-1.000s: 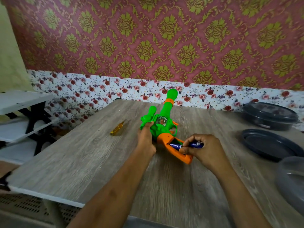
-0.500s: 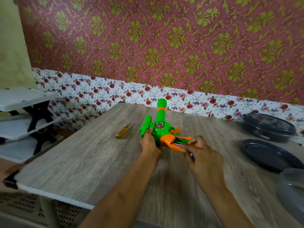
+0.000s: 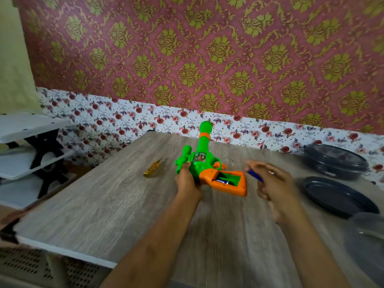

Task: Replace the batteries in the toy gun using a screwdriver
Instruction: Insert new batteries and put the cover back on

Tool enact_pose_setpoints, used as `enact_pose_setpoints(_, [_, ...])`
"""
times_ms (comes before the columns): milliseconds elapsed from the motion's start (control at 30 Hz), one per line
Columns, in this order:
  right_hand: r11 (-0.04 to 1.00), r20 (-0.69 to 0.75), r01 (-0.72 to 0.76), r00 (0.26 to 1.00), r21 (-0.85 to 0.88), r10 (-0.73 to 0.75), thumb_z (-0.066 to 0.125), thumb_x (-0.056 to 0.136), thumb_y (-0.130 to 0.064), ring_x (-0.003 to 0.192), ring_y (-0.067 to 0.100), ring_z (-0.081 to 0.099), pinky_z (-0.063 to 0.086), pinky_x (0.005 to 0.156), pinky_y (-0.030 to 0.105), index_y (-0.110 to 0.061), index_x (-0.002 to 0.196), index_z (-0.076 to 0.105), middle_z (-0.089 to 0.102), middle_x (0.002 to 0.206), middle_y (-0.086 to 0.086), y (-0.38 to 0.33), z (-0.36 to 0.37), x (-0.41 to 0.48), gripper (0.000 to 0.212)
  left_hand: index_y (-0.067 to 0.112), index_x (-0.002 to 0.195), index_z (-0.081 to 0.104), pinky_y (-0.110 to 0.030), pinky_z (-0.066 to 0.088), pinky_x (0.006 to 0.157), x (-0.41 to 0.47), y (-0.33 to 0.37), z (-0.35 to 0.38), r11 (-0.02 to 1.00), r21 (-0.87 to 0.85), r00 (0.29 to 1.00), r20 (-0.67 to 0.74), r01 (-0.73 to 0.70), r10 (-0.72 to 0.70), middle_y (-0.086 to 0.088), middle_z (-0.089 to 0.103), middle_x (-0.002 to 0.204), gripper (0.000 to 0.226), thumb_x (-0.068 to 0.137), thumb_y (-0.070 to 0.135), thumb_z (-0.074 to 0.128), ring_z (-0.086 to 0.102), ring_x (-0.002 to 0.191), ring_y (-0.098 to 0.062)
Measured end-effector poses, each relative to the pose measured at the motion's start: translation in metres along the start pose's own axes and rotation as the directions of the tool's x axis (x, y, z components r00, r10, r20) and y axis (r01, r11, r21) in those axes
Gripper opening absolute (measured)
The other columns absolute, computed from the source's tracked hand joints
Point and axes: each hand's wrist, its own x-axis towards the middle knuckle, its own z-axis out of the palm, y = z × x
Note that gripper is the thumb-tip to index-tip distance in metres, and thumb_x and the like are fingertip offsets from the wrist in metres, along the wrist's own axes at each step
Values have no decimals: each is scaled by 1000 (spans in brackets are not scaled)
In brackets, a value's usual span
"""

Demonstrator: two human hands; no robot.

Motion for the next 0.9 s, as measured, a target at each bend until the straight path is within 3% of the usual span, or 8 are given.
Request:
enact_pose_setpoints(100, [889, 83, -286, 958, 358, 274, 47, 86, -8, 27, 3, 28, 22, 28, 12, -2, 87, 60, 46, 66, 5, 20, -17, 5, 15, 11, 127, 52, -35, 54, 68, 1, -2, -1, 997, 78, 999, -49, 15, -11, -14, 65, 118, 39, 90, 21, 55, 65, 93, -29])
enact_pose_setpoints(133, [822, 136, -352, 935, 448, 327, 50, 77, -8, 25, 4, 27, 21, 27, 12, -1, 85, 57, 44, 66, 7, 28, -21, 5, 12, 12, 128, 52, -35, 54, 67, 1, -4, 0, 994, 105, 999, -43, 16, -11, -14, 65, 118, 40, 89, 23, 56, 65, 96, -29])
enact_pose_setpoints(233, [645, 216, -404, 910, 649, 353, 64, 40, -14, 23, 5, 26, 22, 25, 13, 0, 79, 51, 48, 69, 13, 39, -23, 11, 44, 12, 128, 51, -36, 55, 67, 5, -4, -1, 992, 121, 1000, -1, -16, 16, -14, 65, 117, 40, 90, 23, 55, 66, 96, -30])
enact_pose_setpoints(467, [554, 98, -349, 897, 755, 432, 35, 64, 2, 25, 4, 30, 24, 29, 11, 0, 73, 50, 52, 43, 3, 51, -26, 15, 18, 16, 116, 54, -27, 54, 53, 1, -5, -2, 988, 144, 998, 43, -52, 46, -9, 65, 106, 24, 93, 20, 49, 63, 75, -20])
enact_pose_setpoints(633, [484, 113, -356, 880, 799, 462, 39, 92, 2, 29, 2, 42, 37, 32, 10, 2, 82, 56, 56, 74, 13, 51, -26, 17, 19, 17, 112, 53, -33, 52, 66, -3, -4, -2, 984, 162, 996, 53, -73, 66, -5, 65, 95, 19, 94, 19, 49, 63, 75, -20])
enact_pose_setpoints(733, [597, 43, -351, 883, 722, 467, 56, 88, -6, 26, 1, 38, 32, 30, 10, -6, 82, 56, 61, 81, 9, 52, -24, 15, 6, 18, 103, 56, -35, 51, 68, -4, -4, -2, 983, 170, 997, 39, -76, 70, -4, 65, 90, 11, 94, 19, 49, 62, 75, -20])
enact_pose_setpoints(800, [746, -117, -255, 907, 615, 406, 65, 83, -11, 27, 1, 35, 29, 30, 12, -13, 76, 55, 67, 67, 1, 54, -25, 13, 12, 19, 98, 56, -35, 52, 69, -3, -5, -2, 981, 179, 997, 28, -72, 68, -4, 65, 89, 8, 94, 19, 50, 63, 74, -20])
enact_pose_setpoints(900, [938, -348, 54, 935, 342, 74, 71, 78, -13, 34, 0, 39, 31, 36, 14, -18, 76, 59, 65, 68, 2, 51, -26, 9, 13, 20, 89, 55, -27, 54, 55, -1, -5, -2, 980, 185, 998, 16, -67, 65, -3, 64, 84, 7, 93, 19, 51, 66, 58, -14])
